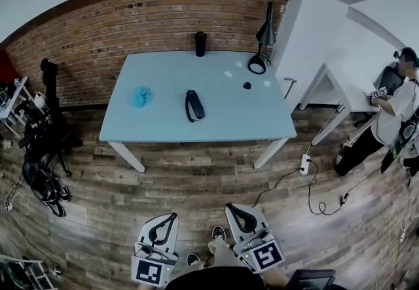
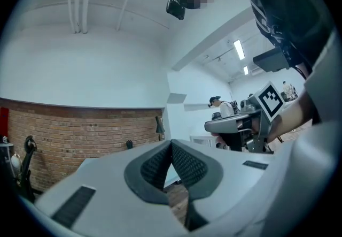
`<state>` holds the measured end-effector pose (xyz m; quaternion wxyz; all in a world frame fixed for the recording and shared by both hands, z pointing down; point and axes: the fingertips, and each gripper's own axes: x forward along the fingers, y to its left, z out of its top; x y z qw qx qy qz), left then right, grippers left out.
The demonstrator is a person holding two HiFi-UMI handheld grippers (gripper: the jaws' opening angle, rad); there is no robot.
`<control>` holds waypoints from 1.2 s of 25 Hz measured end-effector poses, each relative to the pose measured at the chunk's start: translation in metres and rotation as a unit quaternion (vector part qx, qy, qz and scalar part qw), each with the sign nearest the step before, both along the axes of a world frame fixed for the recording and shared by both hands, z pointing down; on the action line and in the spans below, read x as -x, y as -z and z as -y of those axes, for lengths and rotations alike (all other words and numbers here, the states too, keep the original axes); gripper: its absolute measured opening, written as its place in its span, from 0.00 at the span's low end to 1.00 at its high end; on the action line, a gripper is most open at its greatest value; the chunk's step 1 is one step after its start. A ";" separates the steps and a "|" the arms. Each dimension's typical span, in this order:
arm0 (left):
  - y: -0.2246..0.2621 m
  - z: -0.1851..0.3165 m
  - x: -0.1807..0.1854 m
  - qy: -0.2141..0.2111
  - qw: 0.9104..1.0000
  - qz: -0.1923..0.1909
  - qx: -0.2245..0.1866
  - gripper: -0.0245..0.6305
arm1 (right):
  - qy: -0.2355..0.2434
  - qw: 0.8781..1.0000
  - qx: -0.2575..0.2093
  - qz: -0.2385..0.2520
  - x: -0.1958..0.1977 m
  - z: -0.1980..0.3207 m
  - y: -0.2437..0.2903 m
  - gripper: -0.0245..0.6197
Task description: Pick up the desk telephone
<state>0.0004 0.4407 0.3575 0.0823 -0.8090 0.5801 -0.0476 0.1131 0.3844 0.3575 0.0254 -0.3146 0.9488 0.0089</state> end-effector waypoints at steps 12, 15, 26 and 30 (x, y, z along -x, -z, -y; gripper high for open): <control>0.006 0.093 -0.003 0.081 0.996 -0.001 0.022 0.07 | 0.036 0.997 0.058 0.028 -0.011 0.126 -0.028 0.06; -0.002 0.099 0.009 0.092 0.995 0.002 0.032 0.06 | 0.042 0.997 0.060 0.031 0.002 0.143 -0.026 0.06; 0.002 0.181 0.084 0.044 0.999 -0.018 -0.017 0.07 | 0.027 0.999 0.027 -0.009 0.083 0.194 -0.008 0.06; 0.018 0.207 0.110 0.010 0.999 -0.024 -0.039 0.07 | 0.010 1.000 0.019 -0.013 0.114 0.213 0.013 0.06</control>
